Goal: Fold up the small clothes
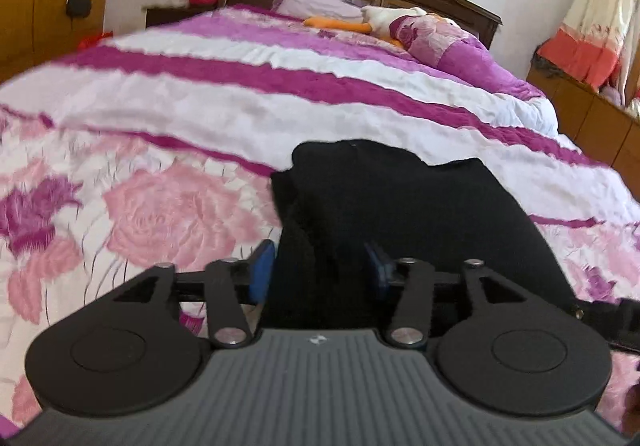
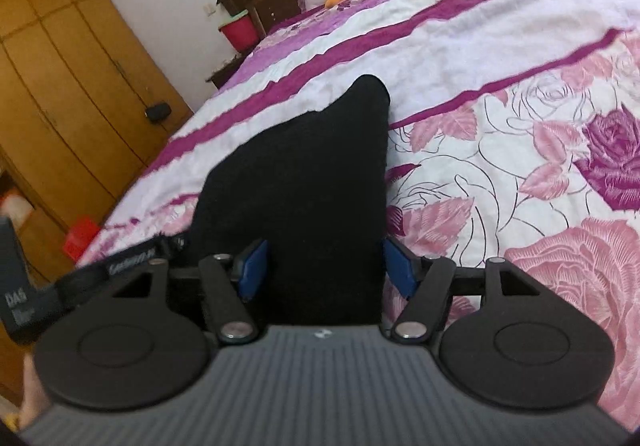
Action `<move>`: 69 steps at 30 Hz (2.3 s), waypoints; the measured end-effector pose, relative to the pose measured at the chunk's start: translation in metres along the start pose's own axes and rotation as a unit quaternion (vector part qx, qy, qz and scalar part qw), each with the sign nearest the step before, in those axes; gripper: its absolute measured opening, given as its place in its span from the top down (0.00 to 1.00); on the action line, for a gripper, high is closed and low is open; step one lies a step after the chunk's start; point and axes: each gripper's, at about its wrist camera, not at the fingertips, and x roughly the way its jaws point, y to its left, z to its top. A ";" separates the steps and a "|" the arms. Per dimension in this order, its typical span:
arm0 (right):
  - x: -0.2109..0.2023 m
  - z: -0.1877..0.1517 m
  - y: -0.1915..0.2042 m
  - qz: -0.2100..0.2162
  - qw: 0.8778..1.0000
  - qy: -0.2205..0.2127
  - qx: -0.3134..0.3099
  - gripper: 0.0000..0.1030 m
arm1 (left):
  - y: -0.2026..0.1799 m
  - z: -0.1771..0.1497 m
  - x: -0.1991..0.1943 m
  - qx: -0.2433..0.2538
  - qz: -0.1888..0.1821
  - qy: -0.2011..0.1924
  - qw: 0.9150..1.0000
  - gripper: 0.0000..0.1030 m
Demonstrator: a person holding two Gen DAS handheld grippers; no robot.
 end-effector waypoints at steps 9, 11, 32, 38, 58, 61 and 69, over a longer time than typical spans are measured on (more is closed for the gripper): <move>0.024 -0.006 -0.019 0.039 0.998 0.015 0.052 0.30 | 0.032 -0.007 0.017 -0.126 -0.120 0.071 0.982 0.40; 0.029 -0.005 -0.016 0.050 0.997 0.019 0.046 0.29 | 0.029 -0.006 0.022 -0.128 -0.142 0.080 0.978 0.40; -0.108 0.016 -0.036 0.048 0.998 0.032 0.039 0.65 | -0.068 -0.034 -0.059 -0.088 -0.232 0.123 0.961 0.64; -0.117 -0.019 -0.063 0.010 0.997 0.056 0.044 0.61 | -0.093 -0.073 -0.082 0.005 -0.157 0.127 0.979 0.63; -0.159 -0.028 -0.060 -0.023 0.999 -0.038 -0.028 0.45 | -0.125 -0.056 -0.112 0.116 -0.052 0.003 0.992 0.50; -0.155 -0.017 -0.056 -0.036 0.996 -0.065 -0.050 0.46 | -0.133 -0.045 -0.102 0.108 -0.063 -0.020 0.992 0.50; -0.095 -0.021 -0.048 -0.085 0.990 -0.046 -0.099 0.67 | -0.145 -0.071 -0.055 0.152 -0.008 0.001 0.988 0.58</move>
